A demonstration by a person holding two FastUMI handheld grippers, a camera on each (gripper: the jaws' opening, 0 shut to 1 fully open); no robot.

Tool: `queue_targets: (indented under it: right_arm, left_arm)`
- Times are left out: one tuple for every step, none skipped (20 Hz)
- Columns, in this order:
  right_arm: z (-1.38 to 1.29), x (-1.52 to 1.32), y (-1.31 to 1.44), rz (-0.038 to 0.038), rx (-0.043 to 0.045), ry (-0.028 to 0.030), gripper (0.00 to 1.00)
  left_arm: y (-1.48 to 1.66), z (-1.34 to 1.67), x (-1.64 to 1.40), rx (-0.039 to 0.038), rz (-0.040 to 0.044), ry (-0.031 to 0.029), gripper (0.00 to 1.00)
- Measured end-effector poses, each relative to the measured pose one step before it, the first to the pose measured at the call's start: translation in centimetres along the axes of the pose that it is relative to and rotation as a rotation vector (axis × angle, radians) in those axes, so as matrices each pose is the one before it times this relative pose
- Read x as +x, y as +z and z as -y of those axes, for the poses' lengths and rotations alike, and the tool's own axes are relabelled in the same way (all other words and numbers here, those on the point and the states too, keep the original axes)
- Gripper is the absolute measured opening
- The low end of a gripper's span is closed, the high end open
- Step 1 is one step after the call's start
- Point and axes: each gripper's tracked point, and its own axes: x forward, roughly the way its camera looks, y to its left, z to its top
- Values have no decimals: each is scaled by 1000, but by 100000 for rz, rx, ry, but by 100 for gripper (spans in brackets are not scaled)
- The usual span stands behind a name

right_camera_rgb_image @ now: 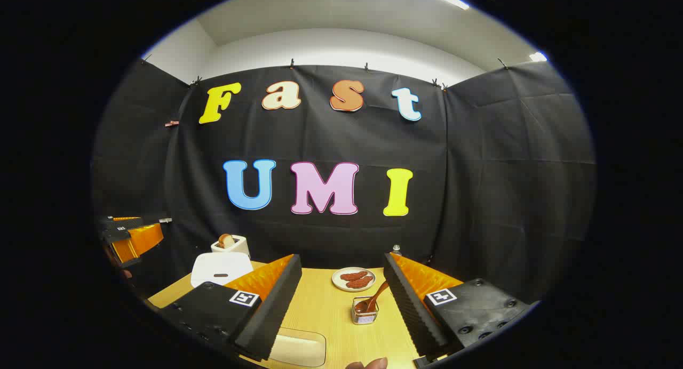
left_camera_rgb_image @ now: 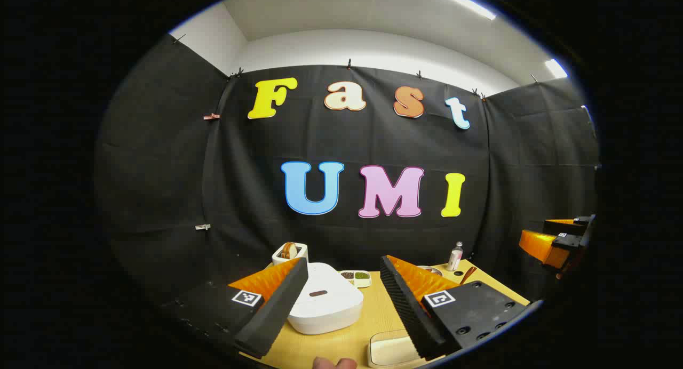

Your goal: Close the left gripper, press the button to open the rice cooker; take a wooden spoon from the chopstick holder with the right hand, scoop a spoonful of rice and pour it into the rice cooker, then put the wooden spoon back into the chopstick holder.

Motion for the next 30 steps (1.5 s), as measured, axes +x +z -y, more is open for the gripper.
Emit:
queue_targets:
  right_arm:
    - [206,146,-9,285,-608,-190,98]
    - [207,114,-3,270,-620,-376,98]
    - [-43,69,105,179,-353,-155,98]
    - [-12,33,131,385,29,149,98]
    - [-49,37,180,588,246,81,98]
    - [8,83,52,397,248,139,98]
    - [-27,134,37,179,133,-20,98]
    - [-7,36,-2,50,-26,91,98]
    - [86,-43,72,312,-169,-299,98]
    - [65,14,92,425,-252,-251,98]
    - [-56,39,6,315,-572,-60,98]
    - [95,17,-33,108,-750,-222,98]
    - [32,1,-132,-38,-654,-25,98]
    - [20,6,-18,-59,-327,-211,98]
    - [-29,-31,9,48,-107,-53,98]
    - [-59,58,93,170,5,89,97]
    - [3,162,2,125,-247,-173,97]
    - [-48,144,4,200,-392,194,97]
    - [-66,99,-3,83,-682,-8,98]
    - [-70,53,-55,-104,-537,367,97]
    - [-183,62,-61,21,-202,453,97]
    - [-39,48,-30,15,-151,245,98]
    - [-74,37,77,154,-204,86,98]
    - [25,114,5,124,-75,174,98]
    - [-21,177,-39,66,-81,122,98]
    - [38,144,39,34,-212,266,98]
    - [104,31,-105,-202,-254,117,98]
    - [162,53,-34,-161,-220,105,98]
    - [164,174,-147,-289,109,-33,98]
    - [142,123,-98,-346,394,165,98]
  left_arm:
    - [106,-51,46,636,222,134,94]
    - [-65,21,148,701,-50,30,95]
    - [47,-39,95,462,-100,9,95]
    - [-30,-15,67,51,53,-56,94]
    - [119,107,-14,-277,76,-391,94]
    - [13,174,139,-218,15,-230,94]
    - [1,67,44,81,-74,-251,94]
    - [-109,57,-42,345,-14,-166,94]
    - [7,44,63,303,-19,-82,95]
    - [-29,154,19,135,52,-457,94]
    - [100,14,88,50,-15,41,95]
    - [-81,52,81,-28,31,-118,95]
    - [65,26,-32,-88,59,-106,95]
    - [-102,71,10,-66,46,-303,95]
    - [66,79,58,29,113,-540,95]
    - [-66,278,133,145,-129,-1424,94]
    - [-72,230,196,192,-447,-1689,95]
    - [119,74,-1,-11,99,-1228,93]
    - [-153,-194,279,-234,-401,-592,76]
    - [-467,-122,434,-632,-970,-486,59]
    - [-405,-490,428,-769,-1280,1059,42]
    - [-531,-844,457,-622,-779,1859,25]
    - [-251,-127,487,-756,-1327,-2102,8]
    - [-625,68,540,-1025,-1522,-2007,7]
    - [-682,-210,867,-829,-2415,-2140,6]
    - [-1063,-649,1141,-875,-3322,-1643,6]
    - [-791,-851,1150,-846,-3129,-1333,9]
    - [-749,-983,1309,-895,-2809,-925,6]
    - [-494,-723,1356,-866,-2518,-1884,6]
    - [-791,-466,1267,-1047,-2674,-1891,6]
